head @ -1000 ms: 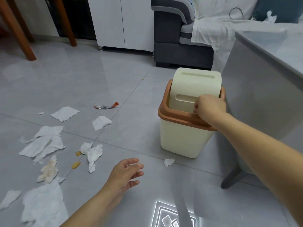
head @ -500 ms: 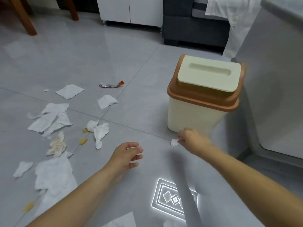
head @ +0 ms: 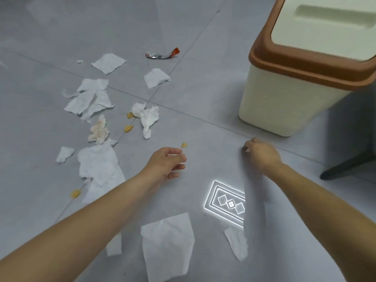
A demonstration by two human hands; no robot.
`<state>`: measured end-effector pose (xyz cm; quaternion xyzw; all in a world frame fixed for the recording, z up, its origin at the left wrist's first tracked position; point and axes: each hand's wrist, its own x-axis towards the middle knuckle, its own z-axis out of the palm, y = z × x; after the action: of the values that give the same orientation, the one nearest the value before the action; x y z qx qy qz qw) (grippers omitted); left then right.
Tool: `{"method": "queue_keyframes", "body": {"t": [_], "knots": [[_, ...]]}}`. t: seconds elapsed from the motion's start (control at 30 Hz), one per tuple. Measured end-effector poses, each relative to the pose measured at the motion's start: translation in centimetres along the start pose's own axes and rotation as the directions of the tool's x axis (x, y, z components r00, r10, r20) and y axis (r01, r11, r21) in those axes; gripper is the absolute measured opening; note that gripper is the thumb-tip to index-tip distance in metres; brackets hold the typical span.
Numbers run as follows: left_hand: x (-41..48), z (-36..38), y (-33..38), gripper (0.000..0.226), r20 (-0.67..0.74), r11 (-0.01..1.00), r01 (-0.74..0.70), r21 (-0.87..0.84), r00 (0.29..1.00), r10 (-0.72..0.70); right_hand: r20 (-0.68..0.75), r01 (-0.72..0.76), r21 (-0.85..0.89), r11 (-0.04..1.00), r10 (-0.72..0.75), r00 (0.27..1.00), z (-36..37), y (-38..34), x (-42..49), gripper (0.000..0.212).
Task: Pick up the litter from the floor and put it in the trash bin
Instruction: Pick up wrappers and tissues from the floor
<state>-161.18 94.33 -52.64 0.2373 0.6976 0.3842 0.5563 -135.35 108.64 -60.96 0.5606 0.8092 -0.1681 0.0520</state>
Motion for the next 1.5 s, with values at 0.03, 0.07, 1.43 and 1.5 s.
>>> {"method": "queue_keyframes", "body": {"t": [0.03, 0.07, 1.43, 1.5], "knots": [[0.0, 0.1, -0.5, 0.029, 0.002, 0.997, -0.008, 0.075, 1.0, 0.008, 0.006, 0.012, 0.013, 1.0, -0.012, 1.0, 0.0, -0.1, -0.6, 0.025], [-0.2, 0.2, -1.3, 0.029, 0.021, 0.982, -0.029, 0.189, 0.999, 0.025, 0.026, 0.03, 0.012, 0.999, -0.03, 0.999, 0.0, -0.2, -1.3, 0.023], [-6.2, 7.5, 2.6, 0.037, 0.202, 0.864, -0.402, 0.303, 0.913, 0.354, -0.164, 0.204, 0.634, 0.746, -0.128, 0.978, -6.6, -9.4, -14.2, 0.044], [-6.6, 7.8, 3.8, 0.041, 0.215, 0.892, -0.388, 0.231, 0.915, 0.342, -0.226, 0.218, 0.602, 0.768, -0.098, 0.969, -7.8, -9.1, -13.7, 0.031]]}}
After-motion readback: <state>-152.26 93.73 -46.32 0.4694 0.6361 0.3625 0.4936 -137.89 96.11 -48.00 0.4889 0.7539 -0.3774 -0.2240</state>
